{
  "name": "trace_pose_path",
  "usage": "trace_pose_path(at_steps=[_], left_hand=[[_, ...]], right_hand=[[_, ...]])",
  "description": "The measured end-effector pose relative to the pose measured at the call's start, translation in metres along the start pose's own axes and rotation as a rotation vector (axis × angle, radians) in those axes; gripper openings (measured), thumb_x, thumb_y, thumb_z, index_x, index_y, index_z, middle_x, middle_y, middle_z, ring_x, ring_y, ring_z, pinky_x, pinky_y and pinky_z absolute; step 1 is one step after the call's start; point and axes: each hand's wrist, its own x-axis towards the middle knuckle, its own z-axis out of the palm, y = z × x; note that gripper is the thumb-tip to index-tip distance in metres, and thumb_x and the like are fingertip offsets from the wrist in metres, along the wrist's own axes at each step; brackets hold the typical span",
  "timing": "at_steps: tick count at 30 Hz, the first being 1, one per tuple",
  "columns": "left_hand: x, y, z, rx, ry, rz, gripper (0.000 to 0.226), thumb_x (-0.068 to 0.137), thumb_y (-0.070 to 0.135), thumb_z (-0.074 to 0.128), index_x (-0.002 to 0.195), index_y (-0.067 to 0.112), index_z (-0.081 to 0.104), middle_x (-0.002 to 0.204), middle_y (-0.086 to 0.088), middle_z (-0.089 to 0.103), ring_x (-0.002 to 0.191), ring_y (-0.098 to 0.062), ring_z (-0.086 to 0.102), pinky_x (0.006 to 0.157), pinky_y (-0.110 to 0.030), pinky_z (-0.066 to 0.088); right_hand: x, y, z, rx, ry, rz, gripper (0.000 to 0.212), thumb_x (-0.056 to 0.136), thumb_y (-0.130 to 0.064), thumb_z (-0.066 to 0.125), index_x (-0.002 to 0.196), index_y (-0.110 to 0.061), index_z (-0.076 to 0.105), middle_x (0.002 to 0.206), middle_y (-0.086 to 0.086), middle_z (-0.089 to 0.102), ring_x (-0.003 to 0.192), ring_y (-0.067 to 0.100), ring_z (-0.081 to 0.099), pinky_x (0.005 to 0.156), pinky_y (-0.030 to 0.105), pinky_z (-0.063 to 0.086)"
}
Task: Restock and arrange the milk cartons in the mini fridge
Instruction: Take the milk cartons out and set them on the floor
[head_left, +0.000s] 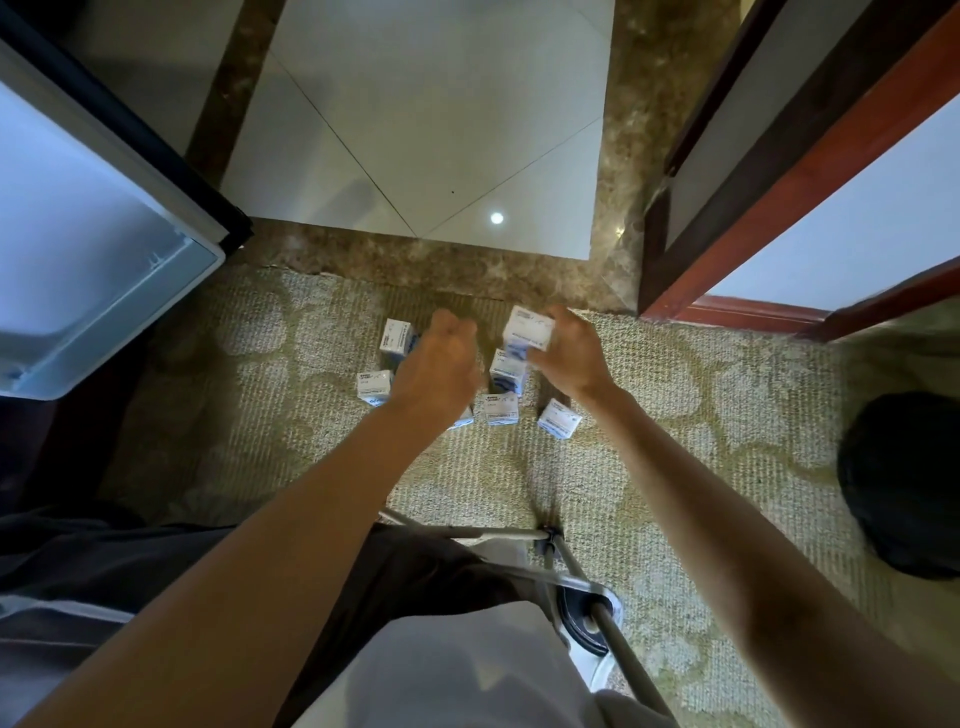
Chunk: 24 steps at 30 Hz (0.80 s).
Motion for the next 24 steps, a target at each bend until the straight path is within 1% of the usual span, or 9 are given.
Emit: trace_pose_path(at_steps=[1, 3, 6, 7, 9, 13, 16, 20, 24], left_hand=[[-0.001, -0.002, 0.0, 0.009, -0.008, 0.0, 0.034, 0.094, 0.009, 0.05, 0.128, 0.005, 0.046, 0.137, -0.01, 0.036, 0.11, -0.028, 0.055, 0.084, -0.031, 0.044], [-0.003, -0.005, 0.003, 0.017, -0.035, 0.003, 0.034, 0.095, 0.011, 0.048, 0.128, 0.005, 0.047, 0.136, -0.01, 0.036, 0.108, -0.027, 0.055, 0.078, -0.028, 0.042], [-0.007, -0.013, 0.01, 0.028, -0.082, -0.005, 0.034, 0.095, 0.011, 0.047, 0.127, 0.004, 0.048, 0.136, -0.009, 0.037, 0.108, -0.027, 0.055, 0.079, -0.03, 0.043], [-0.008, -0.016, 0.012, 0.041, -0.095, -0.015, 0.034, 0.095, 0.012, 0.047, 0.127, 0.004, 0.048, 0.137, -0.009, 0.037, 0.109, -0.027, 0.054, 0.082, -0.031, 0.045], [-0.008, -0.021, 0.014, 0.06, -0.114, -0.046, 0.033, 0.095, 0.013, 0.046, 0.126, 0.003, 0.049, 0.136, -0.01, 0.037, 0.111, -0.028, 0.054, 0.086, -0.035, 0.046], [-0.008, -0.02, 0.017, 0.047, -0.111, -0.061, 0.032, 0.095, 0.012, 0.046, 0.125, 0.004, 0.05, 0.135, -0.009, 0.039, 0.112, -0.03, 0.054, 0.089, -0.038, 0.046], [-0.009, -0.016, 0.021, 0.026, -0.124, -0.039, 0.031, 0.095, 0.012, 0.045, 0.124, 0.004, 0.051, 0.134, -0.009, 0.041, 0.112, -0.029, 0.053, 0.088, -0.038, 0.046], [-0.01, -0.016, 0.025, 0.014, -0.132, -0.025, 0.029, 0.095, 0.01, 0.044, 0.121, 0.002, 0.054, 0.129, -0.011, 0.045, 0.11, -0.027, 0.054, 0.09, -0.038, 0.048], [-0.01, -0.022, 0.027, 0.0, -0.128, -0.04, 0.028, 0.094, 0.009, 0.046, 0.12, 0.004, 0.054, 0.127, -0.01, 0.046, 0.108, -0.027, 0.054, 0.088, -0.037, 0.049]], right_hand=[[0.003, 0.008, 0.0, 0.008, 0.03, 0.051, 0.048, 0.079, -0.005, 0.068, 0.123, 0.001, 0.049, 0.113, 0.02, 0.066, 0.093, 0.03, 0.067, 0.059, 0.021, 0.048], [0.009, 0.025, 0.001, -0.004, 0.062, 0.175, 0.043, 0.081, -0.006, 0.066, 0.12, 0.001, 0.049, 0.107, 0.02, 0.067, 0.085, 0.027, 0.065, 0.06, 0.024, 0.046], [0.013, 0.052, 0.009, -0.006, 0.083, 0.353, 0.031, 0.082, -0.005, 0.062, 0.109, 0.003, 0.049, 0.107, 0.021, 0.066, 0.092, 0.032, 0.065, 0.062, 0.029, 0.046], [0.013, 0.06, 0.013, -0.006, 0.072, 0.39, 0.032, 0.082, -0.005, 0.061, 0.111, 0.003, 0.048, 0.108, 0.023, 0.065, 0.095, 0.034, 0.064, 0.064, 0.031, 0.048], [0.009, 0.072, 0.022, -0.032, 0.012, 0.45, 0.036, 0.085, -0.005, 0.058, 0.117, 0.002, 0.043, 0.112, 0.024, 0.063, 0.1, 0.037, 0.062, 0.067, 0.032, 0.046], [0.002, 0.092, 0.038, -0.054, -0.103, 0.564, 0.046, 0.088, -0.003, 0.054, 0.131, -0.002, 0.036, 0.119, 0.026, 0.059, 0.105, 0.039, 0.06, 0.073, 0.035, 0.048], [-0.003, 0.097, 0.048, -0.064, -0.096, 0.552, 0.044, 0.089, 0.001, 0.049, 0.131, -0.001, 0.037, 0.118, 0.026, 0.059, 0.105, 0.039, 0.06, 0.07, 0.033, 0.044], [-0.005, 0.099, 0.052, -0.044, -0.008, 0.532, 0.038, 0.089, 0.005, 0.045, 0.127, 0.001, 0.041, 0.114, 0.026, 0.061, 0.101, 0.039, 0.061, 0.068, 0.033, 0.043], [0.005, 0.102, 0.047, -0.05, -0.079, 0.59, 0.043, 0.089, 0.002, 0.052, 0.13, 0.0, 0.038, 0.117, 0.026, 0.06, 0.106, 0.039, 0.06, 0.075, 0.038, 0.049]])
